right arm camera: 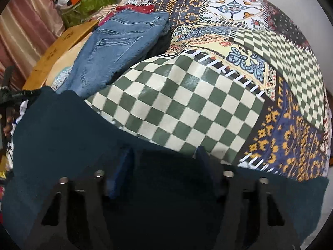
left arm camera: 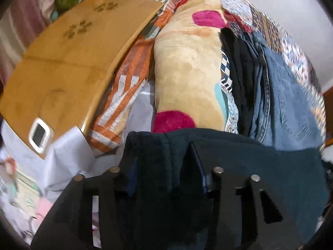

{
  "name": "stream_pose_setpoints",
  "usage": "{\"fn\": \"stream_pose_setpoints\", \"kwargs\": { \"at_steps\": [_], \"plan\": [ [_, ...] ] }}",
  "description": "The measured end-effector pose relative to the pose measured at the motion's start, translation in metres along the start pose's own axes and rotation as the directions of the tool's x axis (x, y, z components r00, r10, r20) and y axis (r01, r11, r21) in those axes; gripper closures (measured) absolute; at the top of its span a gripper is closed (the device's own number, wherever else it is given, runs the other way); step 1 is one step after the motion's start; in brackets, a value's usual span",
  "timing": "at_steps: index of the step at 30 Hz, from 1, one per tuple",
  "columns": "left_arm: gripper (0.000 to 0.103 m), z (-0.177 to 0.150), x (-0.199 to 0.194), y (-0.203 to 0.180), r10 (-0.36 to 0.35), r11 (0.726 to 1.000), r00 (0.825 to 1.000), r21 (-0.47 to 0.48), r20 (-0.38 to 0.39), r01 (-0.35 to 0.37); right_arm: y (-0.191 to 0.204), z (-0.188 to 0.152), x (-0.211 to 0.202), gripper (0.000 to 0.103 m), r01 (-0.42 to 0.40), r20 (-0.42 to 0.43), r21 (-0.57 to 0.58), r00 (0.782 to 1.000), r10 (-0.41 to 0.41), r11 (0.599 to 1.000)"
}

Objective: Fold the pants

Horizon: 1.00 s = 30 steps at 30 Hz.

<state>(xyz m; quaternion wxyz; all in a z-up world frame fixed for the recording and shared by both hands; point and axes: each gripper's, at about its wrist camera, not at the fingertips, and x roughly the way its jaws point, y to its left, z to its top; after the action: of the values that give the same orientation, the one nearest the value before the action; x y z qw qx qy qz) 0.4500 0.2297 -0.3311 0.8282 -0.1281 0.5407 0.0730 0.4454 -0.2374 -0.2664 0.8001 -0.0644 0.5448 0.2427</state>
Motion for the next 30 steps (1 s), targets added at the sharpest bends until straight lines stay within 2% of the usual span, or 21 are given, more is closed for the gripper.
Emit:
{"fn": "stream_pose_setpoints", "kwargs": {
  "at_steps": [3,5,7,10,15,20,23,25,30],
  "plan": [
    [0.078,-0.001,-0.007,0.002,0.002,1.0,1.0,0.004,0.005,-0.002,0.004,-0.005,-0.001,0.065,-0.013,0.006,0.017,1.0,0.013,1.0],
    [0.084,-0.003,-0.011,0.002,-0.005,1.0,1.0,-0.002,0.008,0.005,0.005,-0.011,-0.004,0.081,-0.009,0.014,0.022,1.0,0.008,1.0],
    [0.089,-0.004,-0.016,-0.001,0.009,1.0,1.0,0.01,0.01,-0.01,0.005,-0.019,-0.008,0.088,-0.003,0.034,0.033,0.999,0.002,0.999],
    [0.093,-0.006,-0.03,-0.008,0.034,0.999,0.999,0.023,0.032,-0.035,0.006,-0.022,-0.016,0.09,0.011,0.058,0.071,0.998,-0.015,0.997],
    [0.095,-0.002,-0.076,-0.018,0.047,0.996,0.993,0.074,0.108,-0.056,0.016,-0.015,-0.05,0.091,0.054,0.131,0.021,0.99,-0.056,0.998],
    [0.095,-0.003,-0.121,-0.01,0.014,0.997,0.99,0.071,0.143,-0.024,0.017,-0.011,-0.092,0.092,0.061,0.204,0.034,0.977,-0.067,0.998],
    [0.095,-0.016,-0.145,-0.004,-0.008,0.997,0.989,0.075,0.149,-0.003,0.03,-0.019,-0.109,0.092,0.079,0.226,0.012,0.971,-0.08,0.997],
    [0.095,-0.027,-0.159,-0.006,0.003,0.995,0.987,0.102,0.158,-0.019,0.038,-0.031,-0.118,0.092,0.099,0.229,-0.014,0.969,-0.093,0.995],
    [0.095,-0.065,-0.194,-0.007,0.001,0.987,0.982,0.156,0.19,-0.031,0.046,-0.059,-0.144,0.094,0.084,0.239,-0.012,0.968,-0.078,0.996]
  ]
}}
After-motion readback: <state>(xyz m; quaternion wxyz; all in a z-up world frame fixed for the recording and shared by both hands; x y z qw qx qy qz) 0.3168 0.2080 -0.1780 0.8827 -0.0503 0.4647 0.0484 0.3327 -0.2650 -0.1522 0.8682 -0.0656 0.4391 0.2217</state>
